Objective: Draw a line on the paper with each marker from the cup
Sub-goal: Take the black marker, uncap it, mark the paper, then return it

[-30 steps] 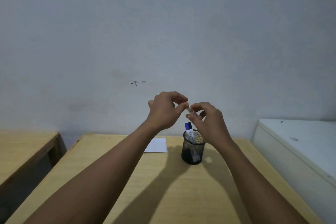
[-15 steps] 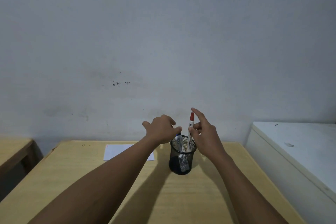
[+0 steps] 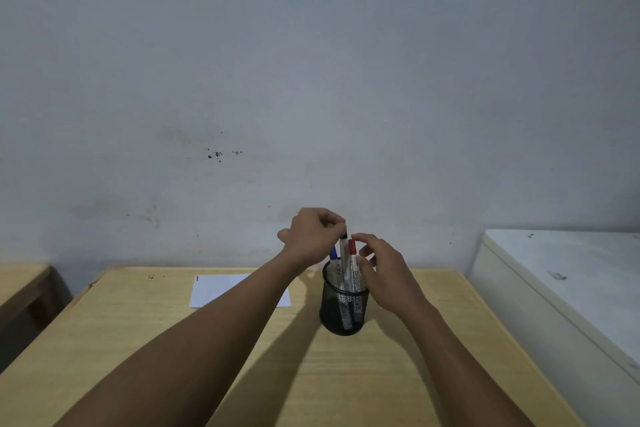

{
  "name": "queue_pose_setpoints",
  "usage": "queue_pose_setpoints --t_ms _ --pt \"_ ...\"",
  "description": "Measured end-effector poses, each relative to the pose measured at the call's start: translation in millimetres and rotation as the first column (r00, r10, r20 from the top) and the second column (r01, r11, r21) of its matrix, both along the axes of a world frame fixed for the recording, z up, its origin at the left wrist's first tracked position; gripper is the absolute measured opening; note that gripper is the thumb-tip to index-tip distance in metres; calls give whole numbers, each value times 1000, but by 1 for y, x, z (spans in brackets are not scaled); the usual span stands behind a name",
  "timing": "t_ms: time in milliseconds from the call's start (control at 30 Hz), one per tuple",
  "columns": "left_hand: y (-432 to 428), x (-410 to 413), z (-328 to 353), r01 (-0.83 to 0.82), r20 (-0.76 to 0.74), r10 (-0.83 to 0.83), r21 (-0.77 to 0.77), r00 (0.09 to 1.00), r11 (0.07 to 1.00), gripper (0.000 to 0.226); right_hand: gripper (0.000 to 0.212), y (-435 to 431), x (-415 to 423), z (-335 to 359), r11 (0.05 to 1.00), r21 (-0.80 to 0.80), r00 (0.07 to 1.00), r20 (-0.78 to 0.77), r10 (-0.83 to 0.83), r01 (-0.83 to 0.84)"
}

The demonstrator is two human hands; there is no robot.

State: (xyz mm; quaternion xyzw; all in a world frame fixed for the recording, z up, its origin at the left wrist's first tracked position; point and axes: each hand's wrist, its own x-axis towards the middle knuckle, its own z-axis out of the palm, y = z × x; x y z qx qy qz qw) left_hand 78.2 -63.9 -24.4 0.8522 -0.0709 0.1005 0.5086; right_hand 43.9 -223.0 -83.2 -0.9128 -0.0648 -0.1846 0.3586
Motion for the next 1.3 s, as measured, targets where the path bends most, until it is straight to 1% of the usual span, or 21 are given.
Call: queue_pose_setpoints --t_ms 67,167,233,300,333,367,433,467,500,533,600,667,733,800,867,900,967,1033,1167,1233,1300 --pt "2 -3 13 -21 69 23 -39 997 999 11 34 2 -3 5 997 63 999 26 -44 42" --pt "10 -8 36 -58 116 76 -152 990 987 12 33 12 -13 26 952 296 996 32 -86 73" --pt "19 -14 54 -23 98 59 -339 993 941 13 34 22 -21 45 921 388 1000 4 -9 7" --pt "28 -25 70 -2 62 40 -520 997 854 14 32 33 -30 60 886 455 994 -21 110 -88" --pt "34 -30 75 -12 33 38 -572 999 820 12 32 37 -35 68 832 540 986 -19 166 -130" --pt "40 -33 78 -28 -4 32 -604 999 796 12 33 41 -39 75 732 661 977 6 213 -163" --pt "56 -41 80 -33 -48 4 -614 999 789 19 36 49 -46 89 421 883 957 94 273 -207" --pt "64 -45 80 -9 -37 -16 -589 999 808 23 35 53 -48 95 289 933 949 132 287 -217" --pt "72 -50 78 28 -8 -38 -539 999 842 26 31 59 -50 100 224 949 942 151 300 -223" --pt "78 -55 76 70 19 -69 -482 997 874 29 26 66 -52 105 228 946 936 150 319 -230" --pt "89 -68 70 147 78 -127 -356 989 923 36 18 84 -55 110 331 912 929 120 351 -243" --pt "99 -78 62 155 138 -129 -205 982 966 41 14 102 -60 112 407 880 930 92 356 -243" --pt "110 -82 56 104 200 -92 -51 976 993 42 16 116 -63 114 439 865 931 79 356 -241" --pt "121 -89 53 32 264 -59 108 963 994 36 20 129 -66 116 457 857 929 64 365 -238" --pt "132 -97 52 -83 381 -28 272 924 959 35 22 142 -68 115 445 865 921 47 386 -231" --pt "138 -100 52 -129 426 -17 312 905 941 36 22 147 -67 115 428 875 916 43 399 -227" --pt "150 -102 52 -117 430 -25 300 902 947 39 22 157 -66 113 399 888 905 43 422 -229" --pt "161 -103 51 -46 346 -33 219 938 975 41 22 166 -64 111 405 881 896 47 441 -246" --pt "186 -99 43 56 176 -67 67 982 996 53 22 183 -56 102 492 809 885 73 459 -322" --pt "196 -97 43 109 36 -107 -52 994 993 61 22 190 -52 96 539 765 880 77 468 -353" --pt "205 -94 42 117 -73 -128 -137 989 984 62 22 195 -49 91 578 712 862 77 501 -400"
